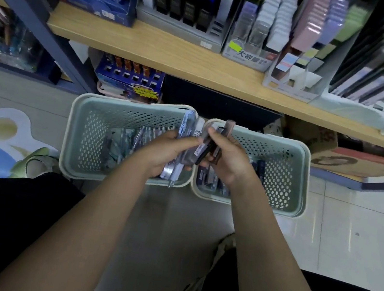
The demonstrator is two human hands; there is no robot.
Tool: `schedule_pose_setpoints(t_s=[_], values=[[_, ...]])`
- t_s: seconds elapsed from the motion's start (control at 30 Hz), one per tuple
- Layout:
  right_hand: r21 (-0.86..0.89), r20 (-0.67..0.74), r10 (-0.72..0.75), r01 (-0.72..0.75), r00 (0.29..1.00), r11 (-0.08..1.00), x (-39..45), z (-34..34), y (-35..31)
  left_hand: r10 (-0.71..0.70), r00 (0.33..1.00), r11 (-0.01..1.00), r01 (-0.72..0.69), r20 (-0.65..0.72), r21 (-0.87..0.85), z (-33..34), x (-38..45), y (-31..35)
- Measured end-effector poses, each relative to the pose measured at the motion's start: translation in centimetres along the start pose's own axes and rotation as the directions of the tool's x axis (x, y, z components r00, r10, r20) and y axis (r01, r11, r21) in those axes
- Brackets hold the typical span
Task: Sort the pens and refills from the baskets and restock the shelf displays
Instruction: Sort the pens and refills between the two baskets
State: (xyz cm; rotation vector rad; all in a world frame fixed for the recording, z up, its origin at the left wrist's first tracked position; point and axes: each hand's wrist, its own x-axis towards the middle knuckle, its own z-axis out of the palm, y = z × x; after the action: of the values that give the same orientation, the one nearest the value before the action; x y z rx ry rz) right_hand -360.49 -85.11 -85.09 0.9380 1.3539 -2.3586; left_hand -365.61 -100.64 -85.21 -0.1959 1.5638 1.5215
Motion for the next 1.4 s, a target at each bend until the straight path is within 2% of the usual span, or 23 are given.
schedule_pose_setpoints(t_s=[0.07, 0.2, 0.3, 0.4, 0.63, 0.83, 0.93, 1.0, 1.1, 1.2, 1.3, 1.4], values=[[0.029, -0.018, -0.031, 0.031, 0.999, 0.999, -0.3, -1.1, -0.4, -0.022, 1.000, 0.999, 0.022, -0.005, -0.048, 1.3, 0.1, 0.1], [0.046, -0.052, -0.071, 0.074, 0.996, 0.996, -0.7, -2.7, -0.9, -0.034, 0.997, 0.999, 0.031, -0.073, -0.039, 3.2, 0.3, 0.4], [-0.021, -0.013, -0.050, 0.049, 0.999, 0.999, -1.6, -2.8, -1.3, -0.019, 0.990, 0.995, 0.032, -0.136, 0.093, 3.7, 1.4, -0.1], [-0.060, -0.048, -0.033, 0.030, 0.998, 0.998, -1.6, -3.1, -0.9, -0.035, 0.989, 0.981, 0.061, -0.140, 0.183, 4.5, 1.1, 0.4], [0.096, -0.158, 0.024, -0.009, 0.987, 0.995, -0.7, -6.1, 0.0, -0.058, 0.996, 0.995, 0.063, -0.066, 0.071, 5.6, 1.4, 0.1], [-0.035, -0.204, -0.001, -0.006, 0.979, 0.999, 0.4, -7.3, 0.8, -0.039, 0.993, 0.998, 0.032, -0.110, -0.060, 4.2, 1.9, -0.8], [-0.151, -0.212, 0.056, -0.089, 0.976, 0.984, 1.8, -6.8, 1.8, -0.034, 0.999, 0.997, 0.032, -0.034, -0.064, 3.6, 2.1, -1.0], [-0.165, -0.223, 0.131, -0.170, 0.966, 0.972, 2.6, -6.5, 2.7, -0.018, 1.000, 0.998, 0.019, 0.026, -0.065, 3.0, 2.3, -1.1], [-0.154, -0.164, 0.253, -0.278, 0.954, 0.948, 3.3, -6.0, 3.8, 0.004, 0.998, 0.999, -0.001, 0.067, -0.050, 1.9, 2.4, -1.6], [-0.130, -0.082, 0.315, -0.323, 0.946, 0.937, 2.9, -4.9, 3.8, 0.009, 0.999, 0.997, -0.007, 0.033, -0.083, 0.8, 2.3, -1.9], [-0.101, -0.016, 0.307, -0.307, 0.952, 0.946, 2.8, -4.6, 3.7, 0.006, 1.000, 0.993, -0.006, -0.003, -0.120, 0.0, 2.3, -2.2], [-0.172, 0.004, 0.271, -0.266, 0.963, 0.949, 3.0, -4.5, 4.4, 0.018, 1.000, 0.991, -0.021, -0.023, -0.134, -0.1, 2.2, -2.3]])
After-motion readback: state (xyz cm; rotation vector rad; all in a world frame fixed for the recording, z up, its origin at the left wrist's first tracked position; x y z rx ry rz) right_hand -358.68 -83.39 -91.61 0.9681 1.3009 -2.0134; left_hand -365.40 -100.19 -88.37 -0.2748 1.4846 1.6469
